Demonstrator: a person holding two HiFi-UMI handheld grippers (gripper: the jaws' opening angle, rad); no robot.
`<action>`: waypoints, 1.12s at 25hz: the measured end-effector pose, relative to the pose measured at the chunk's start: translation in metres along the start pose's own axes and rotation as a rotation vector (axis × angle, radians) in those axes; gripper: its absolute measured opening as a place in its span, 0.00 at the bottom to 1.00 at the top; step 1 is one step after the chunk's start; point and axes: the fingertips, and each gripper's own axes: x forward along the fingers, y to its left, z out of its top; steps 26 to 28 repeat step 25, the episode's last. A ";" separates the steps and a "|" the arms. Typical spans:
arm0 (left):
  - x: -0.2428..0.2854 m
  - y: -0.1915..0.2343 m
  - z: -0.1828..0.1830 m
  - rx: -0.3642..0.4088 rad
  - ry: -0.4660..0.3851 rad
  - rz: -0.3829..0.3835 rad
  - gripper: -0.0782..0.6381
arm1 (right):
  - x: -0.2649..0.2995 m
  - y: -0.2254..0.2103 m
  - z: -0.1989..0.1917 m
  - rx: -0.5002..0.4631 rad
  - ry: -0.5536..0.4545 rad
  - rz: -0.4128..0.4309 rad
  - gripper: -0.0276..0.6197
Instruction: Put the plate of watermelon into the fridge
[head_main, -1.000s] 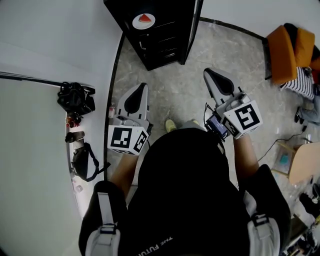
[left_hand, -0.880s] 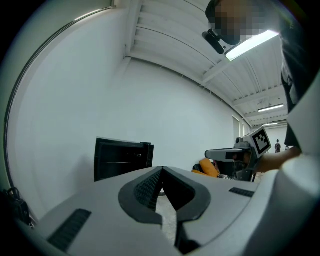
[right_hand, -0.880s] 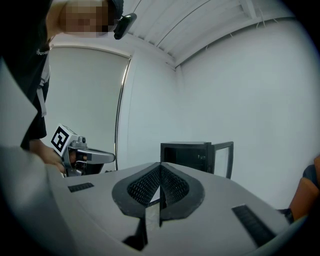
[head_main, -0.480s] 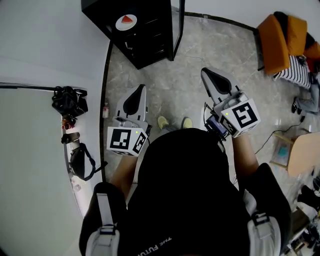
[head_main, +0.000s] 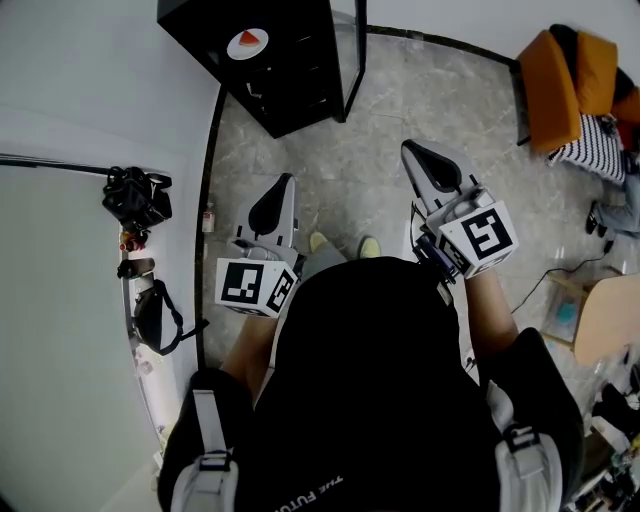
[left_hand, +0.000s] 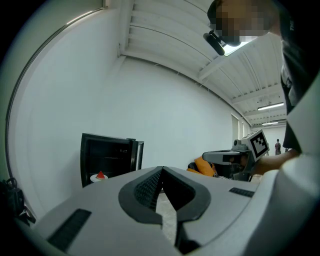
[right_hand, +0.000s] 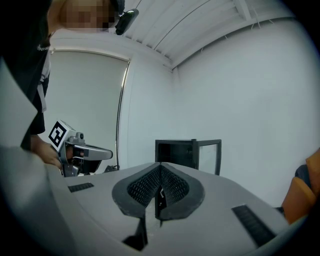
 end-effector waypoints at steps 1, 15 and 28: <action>0.001 -0.004 -0.001 0.000 0.000 0.000 0.12 | -0.002 -0.003 0.001 -0.003 -0.008 -0.002 0.06; 0.002 -0.019 0.002 0.011 -0.015 0.018 0.12 | -0.014 -0.015 0.009 -0.019 -0.049 0.008 0.06; -0.002 -0.008 0.011 0.013 -0.032 0.033 0.12 | -0.002 -0.005 0.011 -0.025 -0.043 0.040 0.06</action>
